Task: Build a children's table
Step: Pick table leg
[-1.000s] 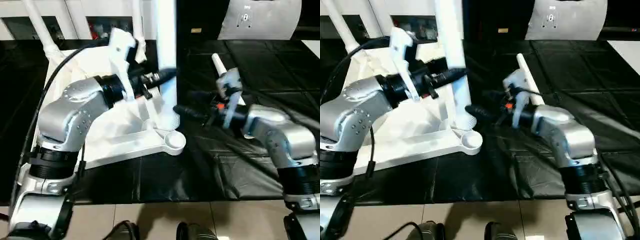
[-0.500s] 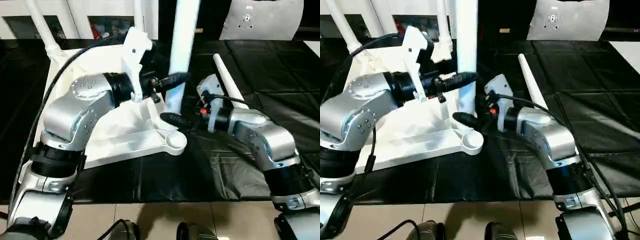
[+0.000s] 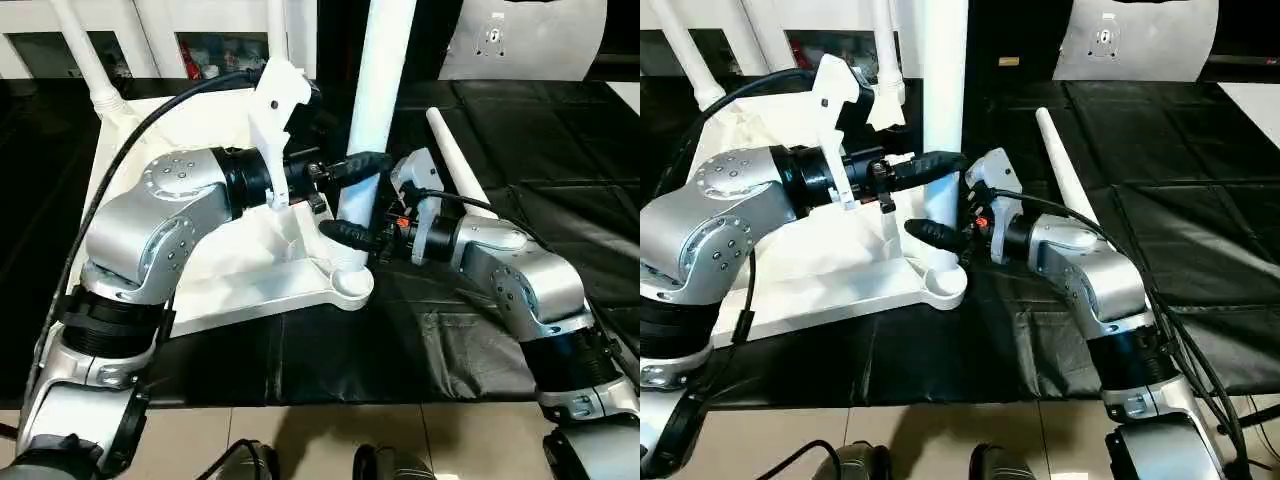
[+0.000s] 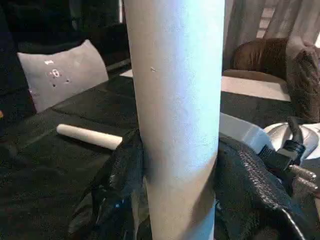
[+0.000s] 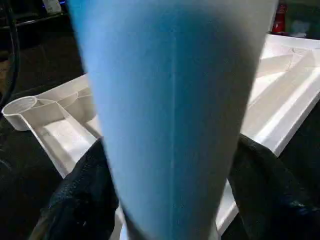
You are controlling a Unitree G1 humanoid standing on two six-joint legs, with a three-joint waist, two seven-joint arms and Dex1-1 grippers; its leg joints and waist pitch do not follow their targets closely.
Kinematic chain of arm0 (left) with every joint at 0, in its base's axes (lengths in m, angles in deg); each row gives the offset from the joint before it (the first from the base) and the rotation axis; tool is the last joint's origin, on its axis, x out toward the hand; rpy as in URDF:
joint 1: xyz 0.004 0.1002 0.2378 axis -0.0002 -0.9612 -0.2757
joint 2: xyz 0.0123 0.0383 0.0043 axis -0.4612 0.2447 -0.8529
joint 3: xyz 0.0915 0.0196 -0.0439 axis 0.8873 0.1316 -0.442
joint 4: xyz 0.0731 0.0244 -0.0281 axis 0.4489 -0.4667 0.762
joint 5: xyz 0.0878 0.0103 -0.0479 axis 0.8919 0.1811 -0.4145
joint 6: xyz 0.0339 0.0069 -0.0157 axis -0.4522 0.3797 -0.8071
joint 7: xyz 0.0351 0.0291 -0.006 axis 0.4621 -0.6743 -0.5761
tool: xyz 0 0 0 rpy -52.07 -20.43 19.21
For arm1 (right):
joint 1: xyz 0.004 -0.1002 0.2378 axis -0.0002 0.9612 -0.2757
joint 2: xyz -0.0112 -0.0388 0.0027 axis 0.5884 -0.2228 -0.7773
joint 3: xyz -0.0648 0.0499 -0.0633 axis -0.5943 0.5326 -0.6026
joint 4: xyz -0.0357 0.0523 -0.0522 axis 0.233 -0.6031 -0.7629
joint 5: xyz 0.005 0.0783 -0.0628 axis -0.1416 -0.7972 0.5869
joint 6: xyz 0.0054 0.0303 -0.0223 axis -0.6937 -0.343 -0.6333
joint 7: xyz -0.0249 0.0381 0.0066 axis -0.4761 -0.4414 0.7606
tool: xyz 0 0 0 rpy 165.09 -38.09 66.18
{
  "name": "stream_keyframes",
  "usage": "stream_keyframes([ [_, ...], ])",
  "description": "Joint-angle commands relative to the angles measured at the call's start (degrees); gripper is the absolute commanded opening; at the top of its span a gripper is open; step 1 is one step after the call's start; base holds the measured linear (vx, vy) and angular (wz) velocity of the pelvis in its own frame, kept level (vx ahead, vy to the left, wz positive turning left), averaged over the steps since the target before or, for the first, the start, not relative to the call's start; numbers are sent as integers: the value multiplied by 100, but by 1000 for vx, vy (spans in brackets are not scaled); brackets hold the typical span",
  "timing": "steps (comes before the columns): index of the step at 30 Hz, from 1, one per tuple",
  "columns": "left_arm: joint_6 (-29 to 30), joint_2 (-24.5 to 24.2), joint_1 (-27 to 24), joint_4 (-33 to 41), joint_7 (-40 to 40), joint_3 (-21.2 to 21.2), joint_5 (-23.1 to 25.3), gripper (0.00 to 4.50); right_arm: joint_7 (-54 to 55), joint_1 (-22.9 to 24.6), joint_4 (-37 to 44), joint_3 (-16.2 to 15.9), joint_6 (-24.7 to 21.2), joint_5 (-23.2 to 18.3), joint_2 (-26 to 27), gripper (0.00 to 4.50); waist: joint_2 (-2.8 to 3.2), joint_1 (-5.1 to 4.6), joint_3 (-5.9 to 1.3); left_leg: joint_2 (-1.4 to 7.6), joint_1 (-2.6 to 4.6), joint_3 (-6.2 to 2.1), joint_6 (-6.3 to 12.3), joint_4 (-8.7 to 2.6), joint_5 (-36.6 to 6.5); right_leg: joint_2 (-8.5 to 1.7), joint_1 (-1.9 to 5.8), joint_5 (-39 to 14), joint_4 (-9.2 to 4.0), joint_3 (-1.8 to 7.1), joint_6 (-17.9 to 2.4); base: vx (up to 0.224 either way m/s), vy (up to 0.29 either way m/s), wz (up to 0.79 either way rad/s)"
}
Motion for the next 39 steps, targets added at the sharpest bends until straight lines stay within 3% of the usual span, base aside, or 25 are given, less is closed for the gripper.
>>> stream_keyframes([
  [1,65,28,94,177,11,-115,-132,183,-78,-99,-74,44,29,18,-9,271,-39,-6,-549,332,33,-20,368,-377,96,-616,421,-556,-323,320,-1372,0,0,0],
  [9,157,89,133,192,14,-207,-224,183,-171,-58,-90,28,7,2,-32,204,-36,-2,-552,334,36,-24,384,-374,114,-614,420,-575,-325,318,-1359,0,0,0],
  [27,203,235,148,273,-36,-330,-322,183,-206,0,-96,64,41,27,30,193,-33,11,-585,336,30,-26,398,-364,147,-623,437,-493,-315,314,-1388,0,0,0],
  [29,296,241,112,376,-14,-346,-419,252,-174,11,-110,82,59,30,53,193,-33,12,-585,333,31,-26,401,-366,138,-618,434,-507,-314,312,-1388,0,0,0],
  [31,334,265,109,406,-14,-372,-475,255,-169,11,-121,83,69,36,59,193,-34,18,-591,335,26,-23,383,-363,147,-630,443,-502,-308,315,-1413,0,0,0],
  [39,427,513,82,603,-38,-502,-792,339,-72,37,-236,63,167,129,119,193,-29,30,-613,332,25,-20,397,-348,156,-622,442,-486,-312,311,-1404,0,0,0],
])
